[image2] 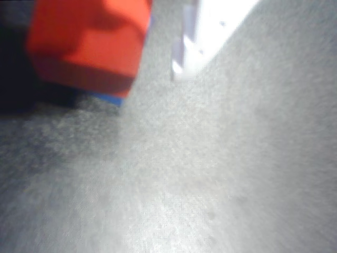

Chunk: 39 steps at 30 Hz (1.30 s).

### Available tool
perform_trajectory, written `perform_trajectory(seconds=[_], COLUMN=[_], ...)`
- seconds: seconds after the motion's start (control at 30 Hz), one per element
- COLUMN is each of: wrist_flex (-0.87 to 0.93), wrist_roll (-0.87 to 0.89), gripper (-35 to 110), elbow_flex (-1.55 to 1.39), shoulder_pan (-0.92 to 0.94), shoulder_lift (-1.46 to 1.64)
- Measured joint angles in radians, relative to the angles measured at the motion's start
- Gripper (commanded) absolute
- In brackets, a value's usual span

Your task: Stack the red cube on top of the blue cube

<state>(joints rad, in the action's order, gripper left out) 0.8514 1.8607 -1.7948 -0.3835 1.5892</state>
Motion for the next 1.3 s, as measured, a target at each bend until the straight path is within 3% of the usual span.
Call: perform_trajectory(seconds=[0.17,0.47,0.87,1.13,1.3], wrist_flex=[0.005,0.011,0.117,0.112,0.258], wrist_roll=[-0.051,-0.207,-0.261,-0.291,-0.328], gripper=[0,0,0,0,0], elbow_flex=[-0.037,-0.43,-1.049,-1.161,-1.163], shoulder_pan=[0.002,0.178,0.365,0.4,0.417], shoulder_lift=[0.16,0.647,1.536,1.594,1.595])
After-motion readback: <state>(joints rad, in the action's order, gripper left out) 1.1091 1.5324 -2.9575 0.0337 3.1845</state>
